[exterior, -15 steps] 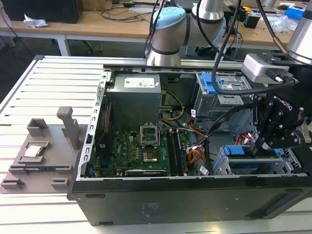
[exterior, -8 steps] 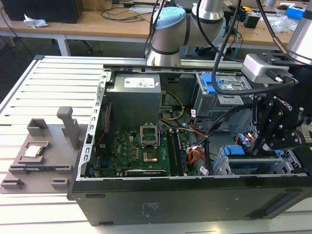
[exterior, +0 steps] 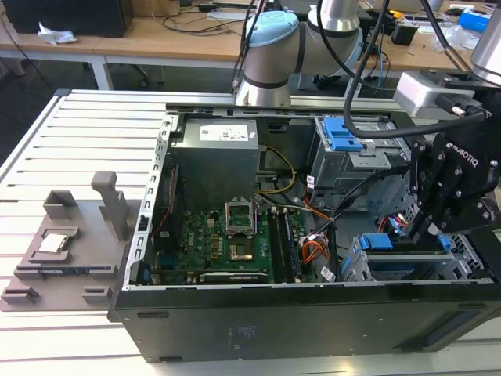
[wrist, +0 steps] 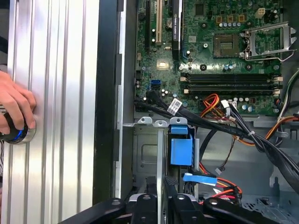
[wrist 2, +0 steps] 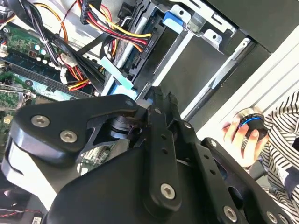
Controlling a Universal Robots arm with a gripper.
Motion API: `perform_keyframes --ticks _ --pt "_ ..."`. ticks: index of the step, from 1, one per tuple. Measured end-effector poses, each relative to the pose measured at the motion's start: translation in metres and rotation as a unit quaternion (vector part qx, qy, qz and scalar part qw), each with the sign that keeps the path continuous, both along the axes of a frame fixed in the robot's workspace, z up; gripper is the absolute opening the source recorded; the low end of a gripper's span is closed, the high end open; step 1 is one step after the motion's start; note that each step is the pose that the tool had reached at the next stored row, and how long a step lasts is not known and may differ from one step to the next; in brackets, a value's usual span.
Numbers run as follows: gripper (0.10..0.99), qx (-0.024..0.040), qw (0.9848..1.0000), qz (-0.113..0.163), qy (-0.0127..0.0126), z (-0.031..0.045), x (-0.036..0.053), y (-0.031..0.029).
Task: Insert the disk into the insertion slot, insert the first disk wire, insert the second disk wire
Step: 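Insert the second disk wire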
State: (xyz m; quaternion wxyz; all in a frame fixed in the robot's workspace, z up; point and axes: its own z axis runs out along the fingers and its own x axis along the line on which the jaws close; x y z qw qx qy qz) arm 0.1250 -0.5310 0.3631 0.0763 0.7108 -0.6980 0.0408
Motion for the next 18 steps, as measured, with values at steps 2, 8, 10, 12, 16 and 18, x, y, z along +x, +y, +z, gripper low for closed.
perform_keyframes --ticks 2,8,10,12,16,18 --pt "0.337 0.0001 1.0 0.0 0.0 0.0 0.0 0.0001" --pt "0.463 0.0001 1.0 0.0 0.0 -0.0013 -0.0001 0.0046" --pt "0.463 0.0002 1.0 0.0 0.0 -0.0065 -0.0009 0.0169" --pt "0.463 0.0002 1.0 -0.001 0.0 -0.0134 -0.0029 0.0224" --pt "0.463 0.0002 1.0 -0.002 0.0 -0.018 -0.0037 0.0349" --pt "0.463 0.0 1.0 -0.002 0.0 -0.0223 -0.0045 0.037"
